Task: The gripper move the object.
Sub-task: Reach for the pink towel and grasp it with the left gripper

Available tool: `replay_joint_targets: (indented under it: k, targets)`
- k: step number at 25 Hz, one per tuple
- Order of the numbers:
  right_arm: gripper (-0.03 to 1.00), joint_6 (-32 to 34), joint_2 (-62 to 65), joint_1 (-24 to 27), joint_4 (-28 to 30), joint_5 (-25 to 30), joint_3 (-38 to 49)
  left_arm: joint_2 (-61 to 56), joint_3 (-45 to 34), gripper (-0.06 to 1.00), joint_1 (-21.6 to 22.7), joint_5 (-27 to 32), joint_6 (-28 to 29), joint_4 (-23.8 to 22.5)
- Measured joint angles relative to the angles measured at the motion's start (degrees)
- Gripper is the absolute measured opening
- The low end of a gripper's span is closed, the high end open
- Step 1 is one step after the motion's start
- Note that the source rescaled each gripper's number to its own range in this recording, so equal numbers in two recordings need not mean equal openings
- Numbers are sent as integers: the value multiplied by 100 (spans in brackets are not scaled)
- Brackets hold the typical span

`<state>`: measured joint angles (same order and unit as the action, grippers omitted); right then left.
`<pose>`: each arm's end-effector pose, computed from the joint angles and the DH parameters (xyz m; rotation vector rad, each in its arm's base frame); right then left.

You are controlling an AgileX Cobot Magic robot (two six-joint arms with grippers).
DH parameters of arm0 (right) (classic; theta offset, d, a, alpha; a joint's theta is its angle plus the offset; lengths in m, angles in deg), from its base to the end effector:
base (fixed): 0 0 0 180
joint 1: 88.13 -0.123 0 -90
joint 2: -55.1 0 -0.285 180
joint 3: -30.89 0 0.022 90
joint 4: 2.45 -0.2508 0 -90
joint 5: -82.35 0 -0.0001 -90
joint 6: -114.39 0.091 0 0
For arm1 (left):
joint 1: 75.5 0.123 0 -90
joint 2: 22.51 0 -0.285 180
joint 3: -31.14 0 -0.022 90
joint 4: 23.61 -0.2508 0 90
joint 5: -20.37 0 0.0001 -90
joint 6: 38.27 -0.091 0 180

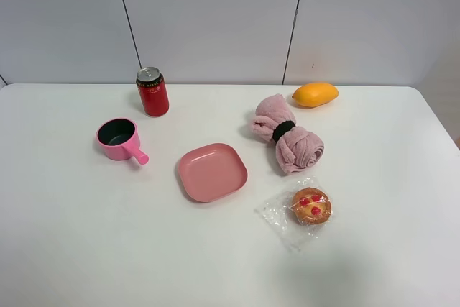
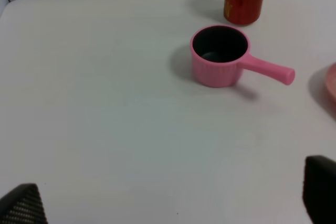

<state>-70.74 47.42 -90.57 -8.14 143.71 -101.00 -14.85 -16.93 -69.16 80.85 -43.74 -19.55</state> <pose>-0.0070 0.0076 0.2790 -0.1405 2.0370 0.0895 -0.0054 -0.0062 0.2803 -0.0119 2.0265 0.0457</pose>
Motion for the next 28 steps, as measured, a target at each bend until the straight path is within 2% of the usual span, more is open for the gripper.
replay_joint_targets:
  k: [23,28]
  targets:
    - [100,0,0,0,0,0,0,0,0,100,0,0,0,0]
    - [100,0,0,0,0,0,0,85,58,100,0,-63,190,266]
